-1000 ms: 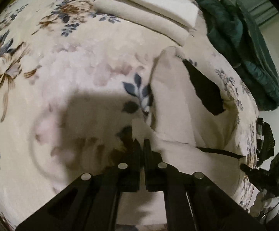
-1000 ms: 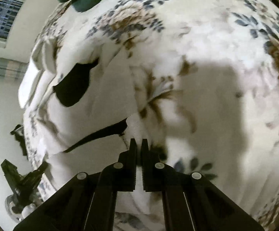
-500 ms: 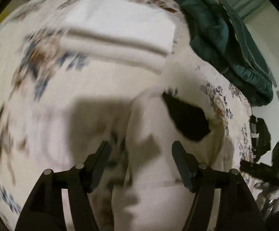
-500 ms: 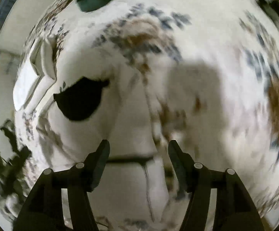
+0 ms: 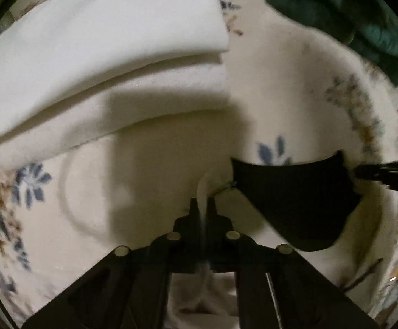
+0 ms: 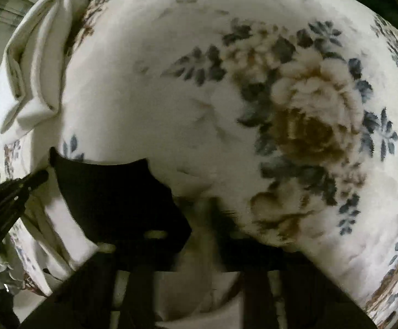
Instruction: Fold small clothes
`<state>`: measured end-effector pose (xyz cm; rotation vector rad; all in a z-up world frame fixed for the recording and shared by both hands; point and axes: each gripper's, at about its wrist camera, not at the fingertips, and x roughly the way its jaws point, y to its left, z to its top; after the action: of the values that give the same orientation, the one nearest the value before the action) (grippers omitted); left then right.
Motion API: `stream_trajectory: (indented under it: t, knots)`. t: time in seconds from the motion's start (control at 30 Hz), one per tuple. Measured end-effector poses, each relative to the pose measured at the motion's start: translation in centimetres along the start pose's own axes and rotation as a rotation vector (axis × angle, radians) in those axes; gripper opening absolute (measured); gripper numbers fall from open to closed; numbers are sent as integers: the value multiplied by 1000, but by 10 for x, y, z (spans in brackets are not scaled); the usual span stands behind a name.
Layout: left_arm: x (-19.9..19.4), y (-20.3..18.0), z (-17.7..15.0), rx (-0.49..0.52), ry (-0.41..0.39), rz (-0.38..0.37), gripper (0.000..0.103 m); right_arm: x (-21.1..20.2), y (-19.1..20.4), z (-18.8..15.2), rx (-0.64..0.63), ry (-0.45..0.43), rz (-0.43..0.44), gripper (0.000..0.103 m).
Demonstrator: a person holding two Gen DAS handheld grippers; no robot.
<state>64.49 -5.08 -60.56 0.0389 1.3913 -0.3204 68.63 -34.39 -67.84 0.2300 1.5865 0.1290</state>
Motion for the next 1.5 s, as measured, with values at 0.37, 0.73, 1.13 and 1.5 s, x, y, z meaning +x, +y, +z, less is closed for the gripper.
stream_trajectory:
  t: [0.37, 0.73, 1.13, 1.5]
  knots:
    - [-115, 12, -70, -141, -231, -56, 2, -98, 17, -76, -53, -207, 129, 5]
    - [-129, 18, -240, -388, -148, -68, 3, -92, 6, -272, -61, -135, 107, 5]
    - [-109, 63, -271, -634, -35, -270, 62, -73, -85, -332, 410, -3, 321, 55]
    - [-75, 33, -196, -520, -59, -232, 2, -44, -104, -313, 644, -92, 485, 15]
